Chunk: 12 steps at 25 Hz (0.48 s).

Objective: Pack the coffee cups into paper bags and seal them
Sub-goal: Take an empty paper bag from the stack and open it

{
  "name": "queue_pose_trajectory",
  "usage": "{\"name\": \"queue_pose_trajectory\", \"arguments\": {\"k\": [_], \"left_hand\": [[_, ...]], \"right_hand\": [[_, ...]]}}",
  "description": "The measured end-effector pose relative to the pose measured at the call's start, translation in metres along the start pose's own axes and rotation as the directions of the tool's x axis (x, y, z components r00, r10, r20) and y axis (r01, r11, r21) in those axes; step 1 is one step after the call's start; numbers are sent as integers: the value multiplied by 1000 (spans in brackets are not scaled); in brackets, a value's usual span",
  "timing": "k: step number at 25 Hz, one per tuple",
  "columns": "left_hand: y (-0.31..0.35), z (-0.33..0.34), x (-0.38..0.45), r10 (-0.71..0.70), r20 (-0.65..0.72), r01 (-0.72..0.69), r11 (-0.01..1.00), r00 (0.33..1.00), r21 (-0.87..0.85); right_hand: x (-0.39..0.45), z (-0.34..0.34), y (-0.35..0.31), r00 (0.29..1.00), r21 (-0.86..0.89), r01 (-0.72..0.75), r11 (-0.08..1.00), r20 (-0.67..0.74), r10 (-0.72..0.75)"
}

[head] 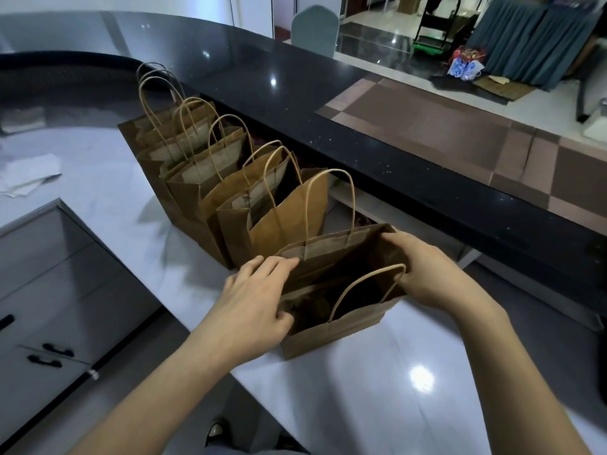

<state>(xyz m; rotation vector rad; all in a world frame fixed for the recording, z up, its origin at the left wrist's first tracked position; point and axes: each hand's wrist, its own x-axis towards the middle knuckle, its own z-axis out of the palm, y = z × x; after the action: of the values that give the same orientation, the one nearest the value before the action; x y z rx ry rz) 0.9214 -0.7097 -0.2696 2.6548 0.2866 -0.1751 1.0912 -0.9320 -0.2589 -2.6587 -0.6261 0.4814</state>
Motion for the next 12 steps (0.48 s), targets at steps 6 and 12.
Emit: {"name": "queue_pose_trajectory", "arguments": {"k": [6, 12], "left_hand": [[-9, -7, -19, 37, -59, -39, 999, 998, -18], [-21, -16, -36, -3, -116, -3, 999, 993, -52]], "right_hand": [[-16, -1, -6, 1000, 31, 29, 999, -12, -29], [-24, 3, -16, 993, 46, 109, 993, 34, -111]]}}
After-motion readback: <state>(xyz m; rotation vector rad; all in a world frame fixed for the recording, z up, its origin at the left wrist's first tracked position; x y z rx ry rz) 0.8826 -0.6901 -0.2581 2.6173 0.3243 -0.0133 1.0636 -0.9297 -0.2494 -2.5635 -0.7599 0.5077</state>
